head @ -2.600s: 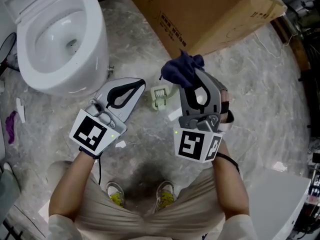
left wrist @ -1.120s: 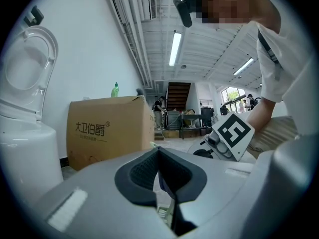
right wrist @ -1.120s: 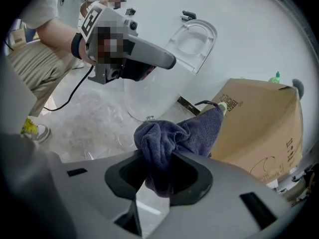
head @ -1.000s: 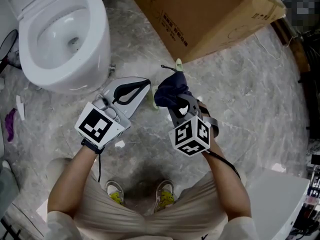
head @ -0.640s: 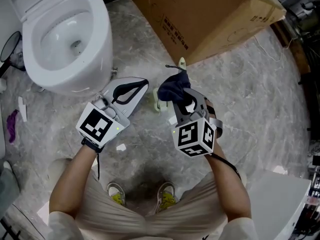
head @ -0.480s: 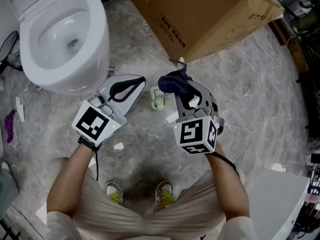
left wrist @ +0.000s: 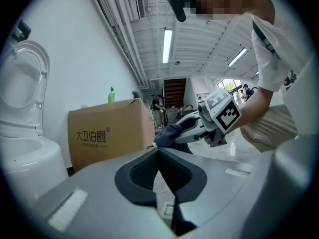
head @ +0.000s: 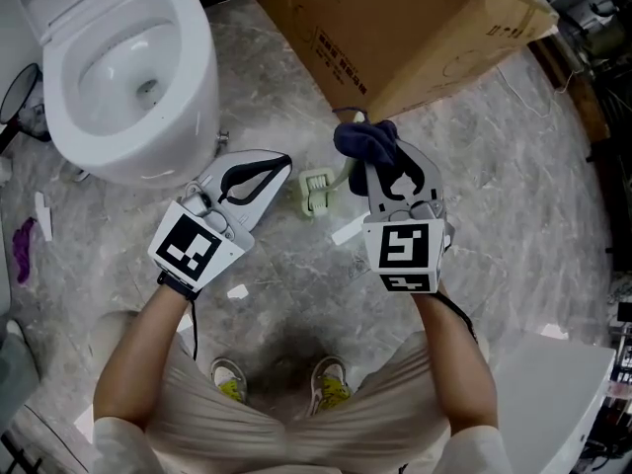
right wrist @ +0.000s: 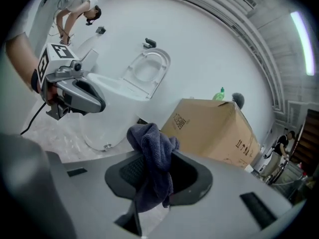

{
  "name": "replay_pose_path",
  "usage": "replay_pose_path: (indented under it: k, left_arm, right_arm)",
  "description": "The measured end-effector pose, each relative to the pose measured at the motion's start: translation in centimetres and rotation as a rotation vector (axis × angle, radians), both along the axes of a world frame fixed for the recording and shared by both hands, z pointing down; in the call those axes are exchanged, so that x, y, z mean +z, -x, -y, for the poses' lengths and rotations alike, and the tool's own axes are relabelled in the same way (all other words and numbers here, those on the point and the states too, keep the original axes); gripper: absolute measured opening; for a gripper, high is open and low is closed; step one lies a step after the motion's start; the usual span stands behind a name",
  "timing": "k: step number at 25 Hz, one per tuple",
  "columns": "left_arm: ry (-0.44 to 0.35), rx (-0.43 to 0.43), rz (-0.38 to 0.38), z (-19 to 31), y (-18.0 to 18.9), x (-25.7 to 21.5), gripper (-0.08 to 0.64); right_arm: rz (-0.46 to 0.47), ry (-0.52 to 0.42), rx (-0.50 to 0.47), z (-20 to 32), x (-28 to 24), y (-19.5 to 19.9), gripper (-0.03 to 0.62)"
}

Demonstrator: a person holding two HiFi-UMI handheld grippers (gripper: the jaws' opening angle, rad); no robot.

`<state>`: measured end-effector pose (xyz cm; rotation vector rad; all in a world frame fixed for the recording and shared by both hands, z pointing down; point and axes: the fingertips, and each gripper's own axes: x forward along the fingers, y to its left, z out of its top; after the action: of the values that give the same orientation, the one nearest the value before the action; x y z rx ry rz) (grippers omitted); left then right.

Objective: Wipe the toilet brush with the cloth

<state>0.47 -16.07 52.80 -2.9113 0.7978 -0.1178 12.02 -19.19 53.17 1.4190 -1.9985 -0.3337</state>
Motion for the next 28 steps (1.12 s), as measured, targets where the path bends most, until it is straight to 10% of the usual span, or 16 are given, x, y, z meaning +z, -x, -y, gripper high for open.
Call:
replay_pose_path:
  k: [7, 28]
  left_arm:
    - [0.061, -0.032, -0.044, 0.7, 0.9, 0.0, -0.002]
    - [0.170, -0.034, -0.035, 2.8, 0.3, 4.3, -0.002]
  right_arm:
    - [0.224, 0.062, 0.088, 1.3, 0.6, -2.2, 0.114]
    - [0.178, 0.140, -0.003, -0.6, 6.5, -0.2, 0.109]
